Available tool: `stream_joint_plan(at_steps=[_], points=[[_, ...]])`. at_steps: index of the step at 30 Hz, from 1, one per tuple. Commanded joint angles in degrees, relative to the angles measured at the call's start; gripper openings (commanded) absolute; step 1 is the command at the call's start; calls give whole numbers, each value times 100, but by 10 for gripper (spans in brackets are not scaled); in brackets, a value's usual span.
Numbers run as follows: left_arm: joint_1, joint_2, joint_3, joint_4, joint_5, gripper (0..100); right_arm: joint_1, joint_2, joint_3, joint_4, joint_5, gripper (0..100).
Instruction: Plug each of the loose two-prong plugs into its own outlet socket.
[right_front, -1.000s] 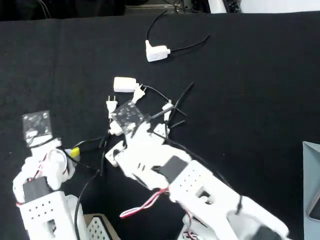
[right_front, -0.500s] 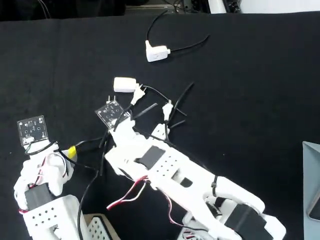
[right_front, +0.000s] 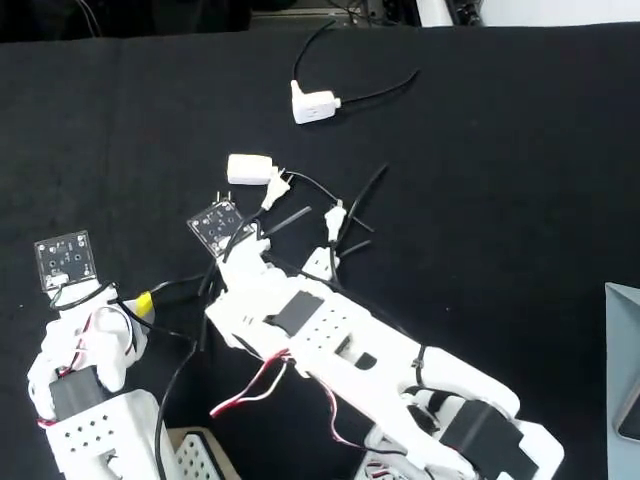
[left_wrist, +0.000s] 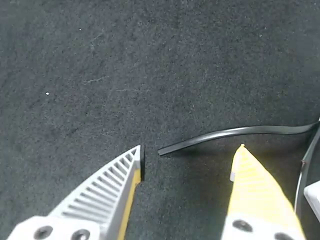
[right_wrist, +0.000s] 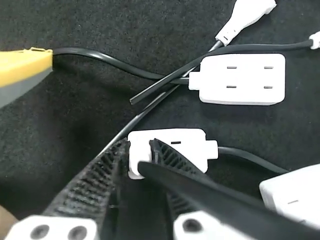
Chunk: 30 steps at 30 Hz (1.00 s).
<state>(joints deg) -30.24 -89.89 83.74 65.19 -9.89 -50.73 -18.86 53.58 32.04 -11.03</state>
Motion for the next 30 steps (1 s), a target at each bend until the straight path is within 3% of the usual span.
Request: stream_joint_plan(at_steps=[1, 14, 22, 30], points=[[-48, -44, -13, -97, 53, 288, -44, 13, -259, -149, -26, 11], [-48, -53, 48, -97, 53, 288, -44, 1068, -286, -229, 782, 11], [-48, -53, 48, -97, 35, 288, -53, 1587, -488, -185, 818, 11], [-48, -53, 48, -97, 35, 288, -158, 259, -857, 897, 774, 11]])
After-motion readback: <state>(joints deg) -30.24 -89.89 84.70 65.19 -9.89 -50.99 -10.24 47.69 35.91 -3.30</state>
